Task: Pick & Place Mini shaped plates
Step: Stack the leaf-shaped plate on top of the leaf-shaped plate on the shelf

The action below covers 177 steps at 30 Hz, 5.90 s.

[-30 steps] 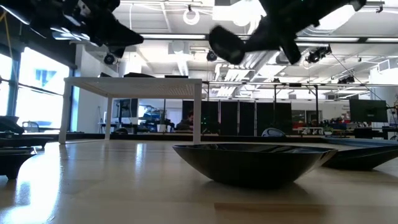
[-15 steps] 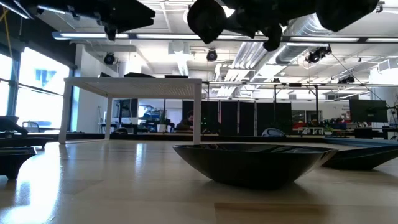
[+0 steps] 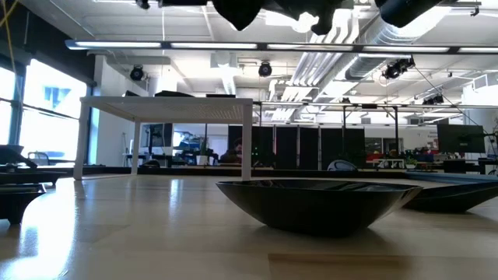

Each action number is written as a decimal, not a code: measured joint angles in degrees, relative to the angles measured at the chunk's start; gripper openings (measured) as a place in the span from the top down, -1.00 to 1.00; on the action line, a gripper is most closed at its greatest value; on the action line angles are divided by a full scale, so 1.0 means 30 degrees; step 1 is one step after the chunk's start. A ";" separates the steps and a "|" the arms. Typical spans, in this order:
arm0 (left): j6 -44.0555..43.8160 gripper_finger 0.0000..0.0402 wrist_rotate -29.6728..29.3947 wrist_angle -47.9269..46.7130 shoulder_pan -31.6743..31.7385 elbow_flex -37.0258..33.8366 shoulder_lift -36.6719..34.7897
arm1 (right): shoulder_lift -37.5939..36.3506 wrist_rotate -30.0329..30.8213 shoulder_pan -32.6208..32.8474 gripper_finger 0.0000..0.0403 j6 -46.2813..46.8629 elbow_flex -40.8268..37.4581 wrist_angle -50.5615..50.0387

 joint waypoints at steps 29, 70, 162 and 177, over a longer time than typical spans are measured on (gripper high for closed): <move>-0.0544 0.79 -0.0872 0.0007 -0.0346 0.0612 0.0240 | 0.0006 -0.0642 0.0462 1.00 -0.0037 0.0015 -0.0126; -1.2879 1.00 1.3712 -2.3126 1.2806 0.5538 -0.5057 | 0.0007 -0.3852 0.1089 0.61 0.2818 0.0008 -0.6441; -0.7738 1.00 2.3661 -2.6010 2.2991 0.6762 -0.0313 | 0.0007 -0.5319 0.1315 1.00 0.2679 0.0004 -0.6554; -0.6694 1.00 2.1605 -2.5407 2.2008 0.6747 -0.1080 | -0.0007 -0.5309 0.1315 1.00 0.2532 0.0001 -0.6851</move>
